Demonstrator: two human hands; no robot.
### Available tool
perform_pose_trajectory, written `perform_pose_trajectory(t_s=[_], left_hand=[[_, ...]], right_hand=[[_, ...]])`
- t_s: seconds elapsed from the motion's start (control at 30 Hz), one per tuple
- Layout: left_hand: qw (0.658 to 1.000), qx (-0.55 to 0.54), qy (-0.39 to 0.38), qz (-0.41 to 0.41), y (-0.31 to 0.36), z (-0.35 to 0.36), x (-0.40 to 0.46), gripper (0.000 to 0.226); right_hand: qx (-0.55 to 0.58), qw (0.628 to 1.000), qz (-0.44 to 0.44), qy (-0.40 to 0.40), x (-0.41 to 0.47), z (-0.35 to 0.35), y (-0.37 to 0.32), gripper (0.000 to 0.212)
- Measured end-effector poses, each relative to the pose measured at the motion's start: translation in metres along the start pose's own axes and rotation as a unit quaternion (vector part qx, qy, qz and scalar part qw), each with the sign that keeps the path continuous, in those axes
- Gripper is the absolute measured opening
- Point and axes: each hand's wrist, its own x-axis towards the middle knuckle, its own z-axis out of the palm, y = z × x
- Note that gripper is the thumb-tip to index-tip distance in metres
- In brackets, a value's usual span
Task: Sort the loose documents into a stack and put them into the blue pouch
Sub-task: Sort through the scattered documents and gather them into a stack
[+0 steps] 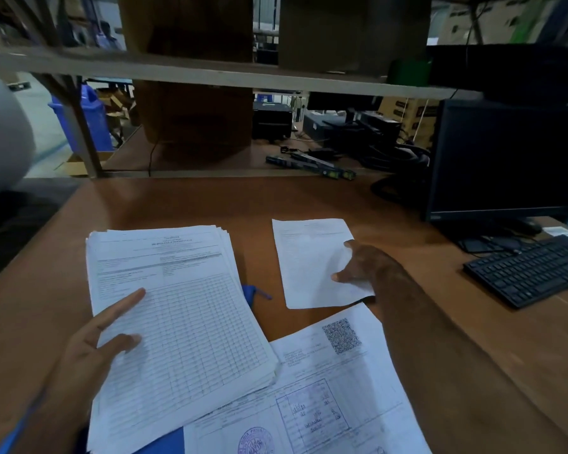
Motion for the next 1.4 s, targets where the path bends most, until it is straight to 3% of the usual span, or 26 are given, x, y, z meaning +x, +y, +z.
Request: perform_pose_trajectory(t_s=[0.1, 0.2, 0.33, 0.4, 0.47, 0.5, 0.63, 0.7, 0.83, 0.97, 1.13, 1.4], left_hand=[[1.0, -0.001, 0.001, 0.01, 0.005, 0.004, -0.002, 0.059], [1.0, -0.013, 0.0, 0.012, 0.013, 0.011, -0.004, 0.058], [1.0, 0.002, -0.003, 0.013, 0.016, 0.014, -0.005, 0.059], [1.0, 0.005, -0.01, 0.011, 0.016, 0.012, -0.006, 0.06], [1.0, 0.013, -0.018, 0.011, 0.017, 0.011, -0.008, 0.062], [1.0, 0.019, -0.019, 0.013, 0.017, 0.01, -0.008, 0.063], [1.0, 0.016, -0.018, 0.016, 0.018, 0.007, -0.012, 0.066], [0.999, 0.022, -0.015, 0.029, 0.02, 0.008, -0.013, 0.066], [0.998, 0.047, -0.011, 0.051, 0.02, 0.006, -0.015, 0.064], [0.994, 0.08, 0.003, 0.074, 0.022, 0.009, -0.018, 0.066], [0.997, 0.059, 0.023, 0.049, 0.01, 0.007, -0.007, 0.06], [0.993, 0.006, 0.107, 0.052, 0.005, 0.006, -0.011, 0.055]], right_hand=[[0.084, 0.996, -0.007, -0.001, 0.003, 0.001, 0.011, 0.099], [0.226, 0.97, -0.086, 0.02, 0.003, 0.002, 0.018, 0.064], [0.187, 0.947, -0.24, 0.104, -0.015, -0.033, -0.009, 0.04], [0.313, 0.893, -0.301, 0.115, -0.037, -0.051, -0.022, 0.044], [0.479, 0.818, -0.312, 0.061, -0.067, -0.052, -0.023, 0.052], [0.515, 0.801, -0.305, 0.026, -0.077, -0.042, -0.021, 0.056], [0.378, 0.888, -0.256, -0.064, -0.09, 0.026, -0.021, 0.068], [0.332, 0.903, -0.26, -0.082, -0.1, 0.052, -0.031, 0.069], [0.315, 0.908, -0.269, -0.06, -0.119, 0.085, -0.058, 0.071], [0.279, 0.906, -0.315, -0.031, -0.122, 0.103, -0.071, 0.088], [0.253, 0.913, -0.321, -0.016, -0.119, 0.105, -0.085, 0.096], [0.226, 0.898, -0.372, -0.064, -0.107, 0.081, -0.113, 0.098]])
